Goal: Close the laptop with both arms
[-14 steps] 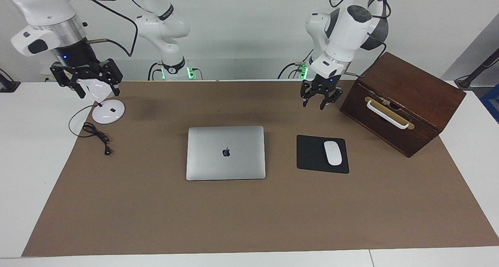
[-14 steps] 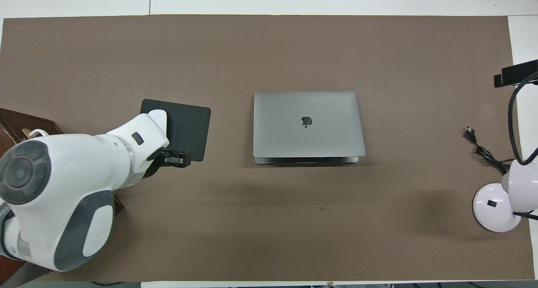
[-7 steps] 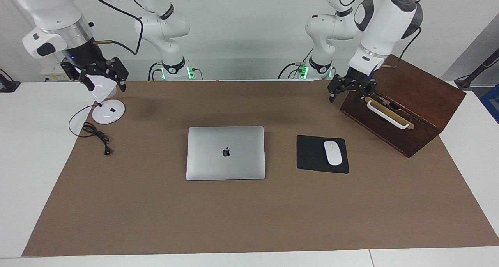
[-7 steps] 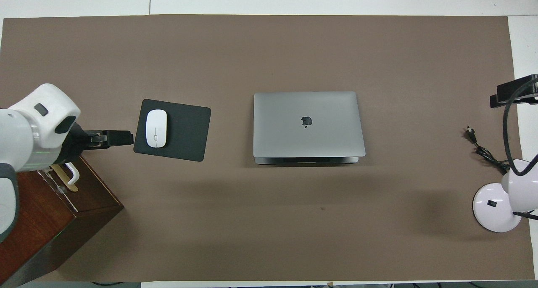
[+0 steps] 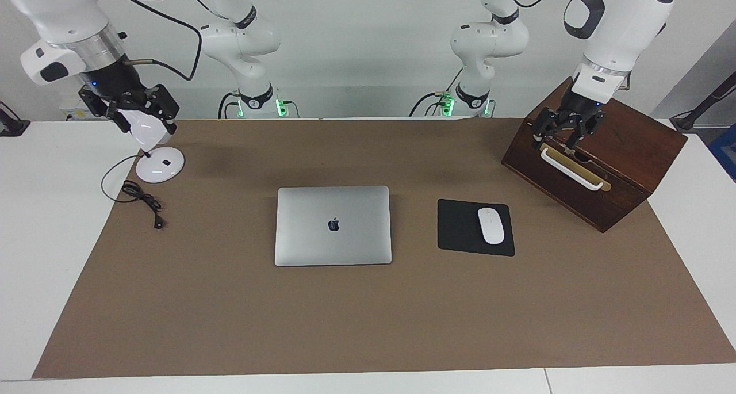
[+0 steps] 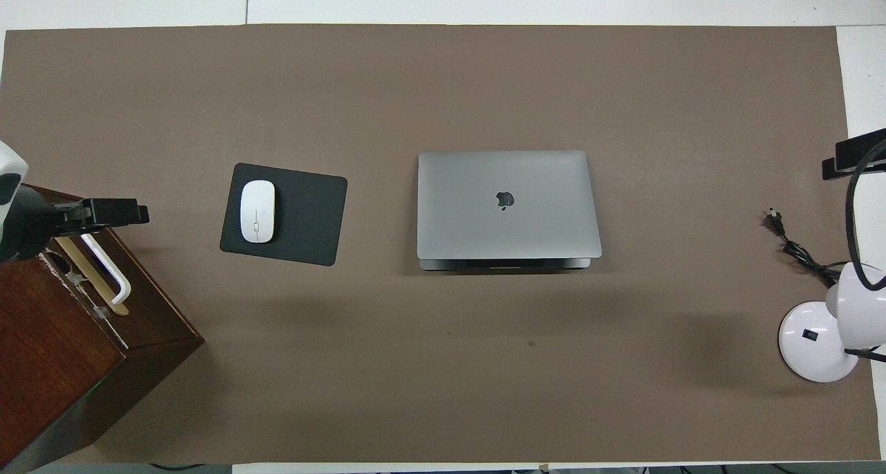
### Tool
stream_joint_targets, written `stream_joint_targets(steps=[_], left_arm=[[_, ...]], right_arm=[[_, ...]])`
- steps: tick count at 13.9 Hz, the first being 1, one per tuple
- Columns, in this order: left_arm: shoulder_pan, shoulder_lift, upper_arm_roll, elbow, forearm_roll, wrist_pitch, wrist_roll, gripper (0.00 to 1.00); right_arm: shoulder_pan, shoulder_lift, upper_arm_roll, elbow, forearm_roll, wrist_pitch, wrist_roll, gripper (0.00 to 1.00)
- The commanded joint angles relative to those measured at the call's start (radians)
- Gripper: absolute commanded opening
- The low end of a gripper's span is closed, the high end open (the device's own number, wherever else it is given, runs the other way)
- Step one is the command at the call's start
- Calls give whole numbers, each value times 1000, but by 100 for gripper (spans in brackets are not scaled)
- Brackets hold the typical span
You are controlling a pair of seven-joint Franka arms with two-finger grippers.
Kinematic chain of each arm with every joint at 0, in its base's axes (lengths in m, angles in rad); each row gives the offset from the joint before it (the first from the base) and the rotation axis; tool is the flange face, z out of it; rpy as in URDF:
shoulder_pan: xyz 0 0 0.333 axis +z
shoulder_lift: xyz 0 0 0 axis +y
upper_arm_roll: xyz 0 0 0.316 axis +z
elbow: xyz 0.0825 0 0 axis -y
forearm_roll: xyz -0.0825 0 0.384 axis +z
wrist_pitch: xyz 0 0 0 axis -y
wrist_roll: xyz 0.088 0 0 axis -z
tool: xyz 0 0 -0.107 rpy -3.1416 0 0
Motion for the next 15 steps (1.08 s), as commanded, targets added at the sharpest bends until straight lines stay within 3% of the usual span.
stream_joint_targets(steps=[1,5,10,15], left_arm=[[18,81,-11,163,24,-123,-1,100],[19,147,-11,300,22,-216,-4,100],[19,232,-10,386,24,-315,-4,100],[19,241,-11,394,47,-358,-4,100]], right_arm=[[-8,-22,3,-32,0,2,-18,100],[-10,-13,3,-49,0,23,-19,100],[-11,-13,3,-85,0,63,-21,100],[-14,-16,3,-87,0,54,-21,100]])
